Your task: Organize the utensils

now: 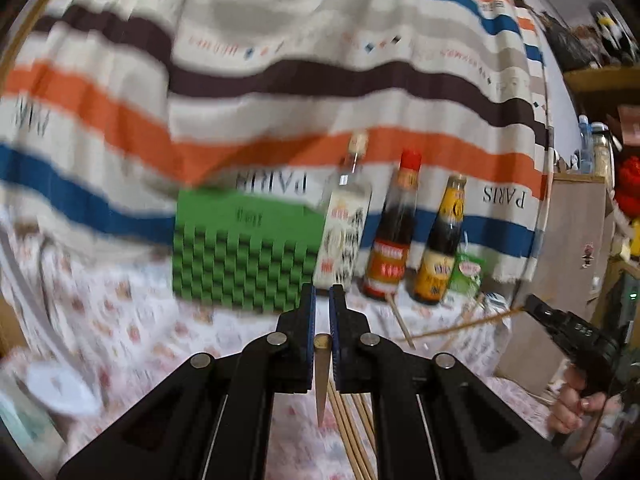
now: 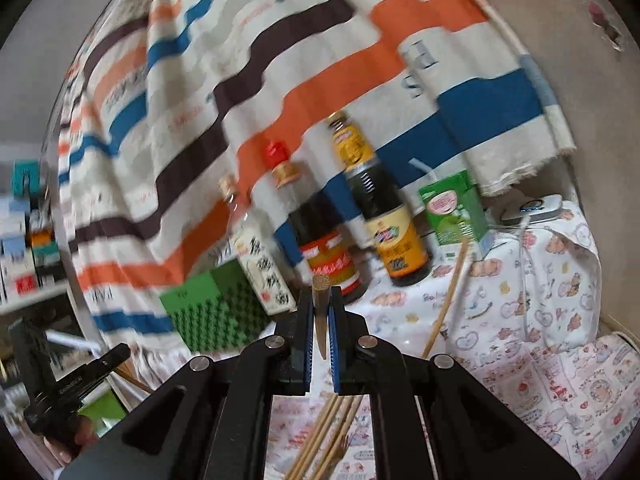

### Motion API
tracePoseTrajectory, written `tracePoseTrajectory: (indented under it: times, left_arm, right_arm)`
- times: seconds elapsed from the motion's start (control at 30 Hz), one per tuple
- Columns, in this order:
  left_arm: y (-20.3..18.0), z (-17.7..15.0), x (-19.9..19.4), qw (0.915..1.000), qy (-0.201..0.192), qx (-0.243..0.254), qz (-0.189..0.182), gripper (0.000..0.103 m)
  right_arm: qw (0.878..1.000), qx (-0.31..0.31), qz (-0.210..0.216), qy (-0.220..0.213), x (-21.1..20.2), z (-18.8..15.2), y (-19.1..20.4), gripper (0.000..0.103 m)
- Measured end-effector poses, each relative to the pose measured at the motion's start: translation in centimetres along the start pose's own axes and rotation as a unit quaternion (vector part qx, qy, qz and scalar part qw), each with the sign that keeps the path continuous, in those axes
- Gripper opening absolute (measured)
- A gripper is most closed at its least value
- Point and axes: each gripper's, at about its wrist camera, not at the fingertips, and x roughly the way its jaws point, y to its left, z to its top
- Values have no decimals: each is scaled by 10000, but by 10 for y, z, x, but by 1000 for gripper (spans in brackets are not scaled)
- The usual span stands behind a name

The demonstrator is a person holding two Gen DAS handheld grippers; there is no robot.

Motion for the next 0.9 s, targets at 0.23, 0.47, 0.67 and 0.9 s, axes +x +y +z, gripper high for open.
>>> tracePoseTrajectory:
  times: [0.23,0.47,0.67,0.9]
  left_arm:
    - [-36,47,17,9996,-223,142,118,6]
    - [-65,78,29,9991,-390,25,-147,6]
    - [-86,94,55,9990,-351,-81,-265,6]
    - [-109,97,83,9982,-111,-235,-534,6]
  right_arm:
    - [9994,58,-97,-315,-15,17,-14,8]
    - [9991,-41,-373,221,13,10,-31,8]
    - [9979,201,-494,357,23,7,-50,8]
    - [9976,485,-300,393,26,10,-65,8]
